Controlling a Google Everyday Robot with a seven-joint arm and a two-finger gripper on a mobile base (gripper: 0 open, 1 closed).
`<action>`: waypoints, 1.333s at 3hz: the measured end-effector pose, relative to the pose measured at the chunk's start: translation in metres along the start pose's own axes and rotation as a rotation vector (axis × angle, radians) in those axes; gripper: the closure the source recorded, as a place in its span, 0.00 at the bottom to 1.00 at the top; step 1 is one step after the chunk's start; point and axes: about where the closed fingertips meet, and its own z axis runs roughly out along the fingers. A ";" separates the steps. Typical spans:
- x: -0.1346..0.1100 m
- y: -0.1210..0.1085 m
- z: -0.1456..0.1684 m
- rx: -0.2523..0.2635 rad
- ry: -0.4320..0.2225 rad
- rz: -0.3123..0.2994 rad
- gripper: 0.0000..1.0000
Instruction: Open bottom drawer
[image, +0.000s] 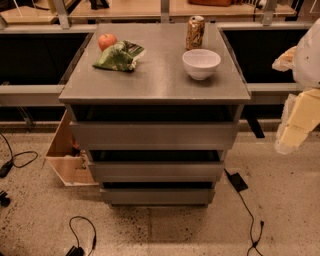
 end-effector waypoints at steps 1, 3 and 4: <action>0.000 0.000 0.000 0.000 0.000 0.000 0.00; 0.014 0.018 0.090 -0.033 -0.016 -0.001 0.00; 0.034 0.030 0.174 -0.055 0.004 0.022 0.00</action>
Offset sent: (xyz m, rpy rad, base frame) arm 0.0137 0.0087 -0.0953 0.0474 0.0613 0.0278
